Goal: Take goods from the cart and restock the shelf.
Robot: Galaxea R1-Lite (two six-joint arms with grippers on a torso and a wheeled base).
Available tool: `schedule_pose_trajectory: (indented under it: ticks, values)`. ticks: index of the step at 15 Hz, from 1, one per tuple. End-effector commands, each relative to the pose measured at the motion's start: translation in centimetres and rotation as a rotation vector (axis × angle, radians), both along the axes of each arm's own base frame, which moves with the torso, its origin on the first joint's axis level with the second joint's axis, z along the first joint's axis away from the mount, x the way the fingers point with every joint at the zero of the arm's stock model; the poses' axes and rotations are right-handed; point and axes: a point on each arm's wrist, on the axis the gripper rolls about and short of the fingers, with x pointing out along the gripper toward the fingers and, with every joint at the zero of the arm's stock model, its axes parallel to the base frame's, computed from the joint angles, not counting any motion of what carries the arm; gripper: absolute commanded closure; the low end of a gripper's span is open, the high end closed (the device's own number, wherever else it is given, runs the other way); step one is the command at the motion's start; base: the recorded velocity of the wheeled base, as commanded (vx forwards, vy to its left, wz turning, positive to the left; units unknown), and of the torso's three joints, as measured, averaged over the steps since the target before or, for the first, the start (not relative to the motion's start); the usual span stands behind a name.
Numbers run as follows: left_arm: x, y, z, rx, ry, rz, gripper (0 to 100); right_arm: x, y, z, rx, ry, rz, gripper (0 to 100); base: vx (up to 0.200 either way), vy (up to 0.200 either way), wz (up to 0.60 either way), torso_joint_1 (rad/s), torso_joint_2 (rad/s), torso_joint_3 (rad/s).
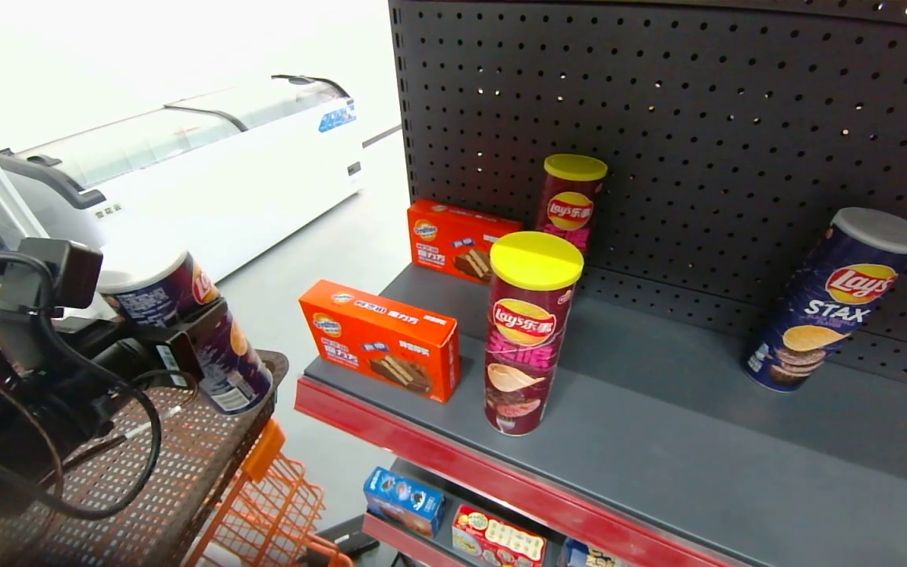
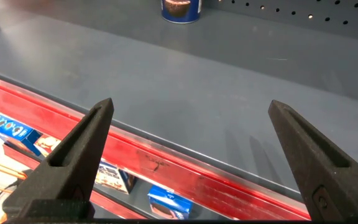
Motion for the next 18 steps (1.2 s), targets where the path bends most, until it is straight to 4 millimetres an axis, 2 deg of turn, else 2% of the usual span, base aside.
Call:
schedule_pose_trajectory:
  ticks: [1,6,8,11,13,18]
  values:
    - [-2.3,-0.1,1.1,-0.003,-0.059,-0.027,100,0.0,0.0,0.0,-0.001,0.001,0.000,0,0.000,0.000,0.00,0.000,0.00,0.000]
    - [-3.3,-1.4,1.9,-0.010,-0.097,-0.105,100,0.0,0.0,0.0,-0.001,0.001,0.000,0,0.000,0.000,0.00,0.000,0.00,0.000]
    - [-4.7,-3.5,2.6,-0.017,-0.129,-0.291,100,0.0,0.0,0.0,-0.001,0.001,0.000,0,0.000,0.000,0.00,0.000,0.00,0.000]
    - [-6.8,-4.6,3.0,-0.010,-0.072,-0.438,100,0.0,0.0,0.0,-0.001,0.001,0.000,0,0.000,0.000,0.00,0.000,0.00,0.000]
    - [-8.9,-4.9,3.8,0.002,0.004,-0.503,100,0.0,0.0,0.0,-0.001,0.001,0.000,0,0.000,0.000,0.00,0.000,0.00,0.000]
    - [-9.0,-5.5,4.4,0.016,0.031,-0.547,100,0.0,0.0,0.0,-0.001,0.001,0.000,0,0.000,0.000,0.00,0.000,0.00,0.000]
